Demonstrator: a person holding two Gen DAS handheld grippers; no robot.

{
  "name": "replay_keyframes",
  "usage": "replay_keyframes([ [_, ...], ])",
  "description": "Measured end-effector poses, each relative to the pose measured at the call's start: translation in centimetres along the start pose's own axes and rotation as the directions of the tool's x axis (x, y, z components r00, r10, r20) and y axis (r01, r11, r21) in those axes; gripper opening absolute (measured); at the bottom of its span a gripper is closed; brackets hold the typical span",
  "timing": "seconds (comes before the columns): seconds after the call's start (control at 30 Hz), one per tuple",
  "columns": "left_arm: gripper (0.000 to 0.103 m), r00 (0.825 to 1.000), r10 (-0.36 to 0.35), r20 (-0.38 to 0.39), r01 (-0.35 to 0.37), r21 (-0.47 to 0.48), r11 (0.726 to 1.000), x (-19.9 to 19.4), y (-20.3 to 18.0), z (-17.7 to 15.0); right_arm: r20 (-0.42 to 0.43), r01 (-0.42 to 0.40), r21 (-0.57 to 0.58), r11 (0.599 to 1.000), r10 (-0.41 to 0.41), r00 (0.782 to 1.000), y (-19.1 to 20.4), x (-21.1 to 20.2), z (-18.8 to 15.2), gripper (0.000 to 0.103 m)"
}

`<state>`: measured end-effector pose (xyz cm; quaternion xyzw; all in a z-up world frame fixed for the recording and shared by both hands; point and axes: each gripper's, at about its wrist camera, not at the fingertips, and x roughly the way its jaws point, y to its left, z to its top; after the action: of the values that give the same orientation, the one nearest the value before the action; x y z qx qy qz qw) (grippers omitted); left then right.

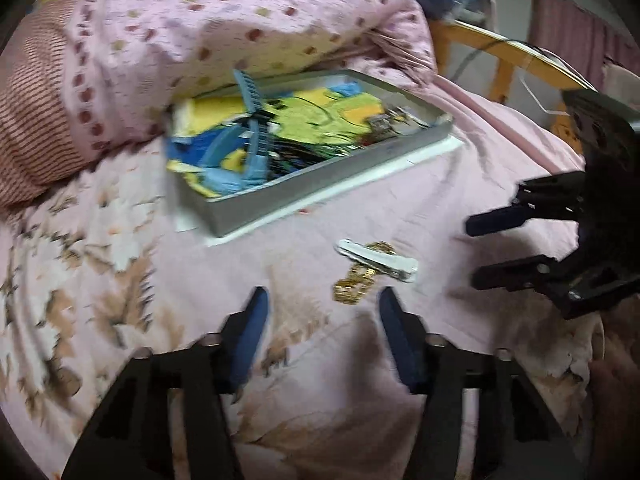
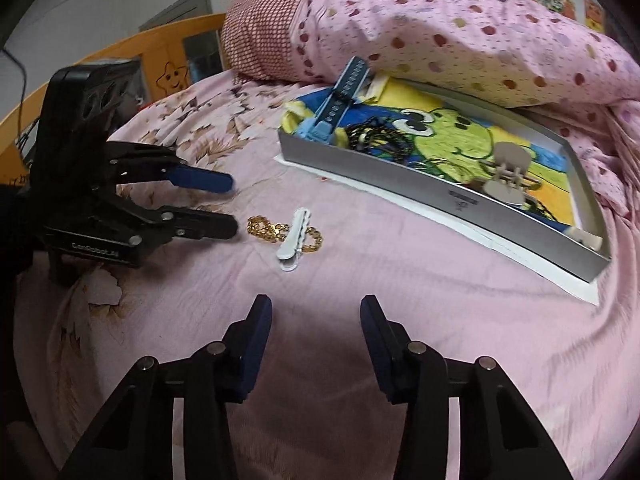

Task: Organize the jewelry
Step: 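Grasp the white clip with gold chain using the right tool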

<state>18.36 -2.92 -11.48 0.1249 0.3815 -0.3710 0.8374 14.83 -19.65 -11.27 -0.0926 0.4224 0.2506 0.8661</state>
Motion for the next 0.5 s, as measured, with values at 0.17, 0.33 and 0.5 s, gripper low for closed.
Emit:
replay_keyframes([
  [0.17,0.036,0.998,-0.061,-0.003,0.061,0.018,0.998,0.8,-0.2,0.2,-0.014,-0.009,-0.020,1.000,0.009,1.000,0.1,1.1,0.4,0.037],
  [0.33,0.028,0.998,-0.049,-0.051,0.048,-0.006,0.999,2.0,0.1,0.5,-0.019,-0.014,-0.031,0.999,0.014,1.000,0.4,1.7,0.8,0.033],
  [0.5,0.023,0.998,-0.023,-0.060,0.023,-0.010,1.000,2.2,0.0,0.6,-0.027,-0.011,-0.040,0.999,0.010,1.000,0.9,2.6,1.2,0.033],
])
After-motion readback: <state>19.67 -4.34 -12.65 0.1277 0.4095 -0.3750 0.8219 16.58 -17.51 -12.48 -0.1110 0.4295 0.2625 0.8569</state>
